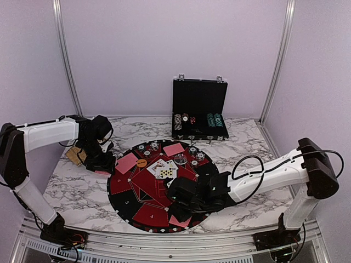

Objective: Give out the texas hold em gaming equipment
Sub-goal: Place the all-in button in the small blind area, then pick up the poker card from the face-down deck piles.

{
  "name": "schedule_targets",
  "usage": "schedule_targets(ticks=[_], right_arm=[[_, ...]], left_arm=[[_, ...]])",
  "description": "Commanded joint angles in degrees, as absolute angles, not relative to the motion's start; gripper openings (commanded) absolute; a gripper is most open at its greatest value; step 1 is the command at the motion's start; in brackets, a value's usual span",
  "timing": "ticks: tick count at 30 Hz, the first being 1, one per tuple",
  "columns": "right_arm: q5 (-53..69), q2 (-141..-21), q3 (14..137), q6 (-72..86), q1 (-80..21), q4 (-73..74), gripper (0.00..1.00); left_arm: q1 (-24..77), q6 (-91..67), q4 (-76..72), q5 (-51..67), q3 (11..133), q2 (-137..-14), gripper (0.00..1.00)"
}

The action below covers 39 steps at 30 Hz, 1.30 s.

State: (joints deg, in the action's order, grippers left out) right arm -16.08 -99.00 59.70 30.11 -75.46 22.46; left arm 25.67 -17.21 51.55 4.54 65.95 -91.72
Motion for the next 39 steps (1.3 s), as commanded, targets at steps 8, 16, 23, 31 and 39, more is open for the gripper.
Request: schedule_targets(ticks=[8,16,23,31,39], right_arm=[[-16.04,-96.93,59.27,33.60,-76.03,21.36,0.82],[-8.94,-91.80,59.52,30.98,-69.24,19.79,0.86],[10.60,-89.29,58.72,30.51,-57.17,10.37,0.86],[28.99,-94.12,60.12,35.88,-49.08,-1.50,0.84],[43.86,-103.85,63.69,44.86,-45.93,-13.89,0.82]], left_arm=[[29.26,-17.84,52.12,4.46,69.40,-92.50,0.40],[32.92,-17.31,53.32,4.90,71.07,-92.72,0.40],[37.17,-16.25,54.05,5.43,72.99,-93.65,0.41],[42.01,-14.08,55.16,5.48,75.38,-94.70,0.41],[47.31,-10.80,56.53,4.99,77.82,-95.58,0.41]])
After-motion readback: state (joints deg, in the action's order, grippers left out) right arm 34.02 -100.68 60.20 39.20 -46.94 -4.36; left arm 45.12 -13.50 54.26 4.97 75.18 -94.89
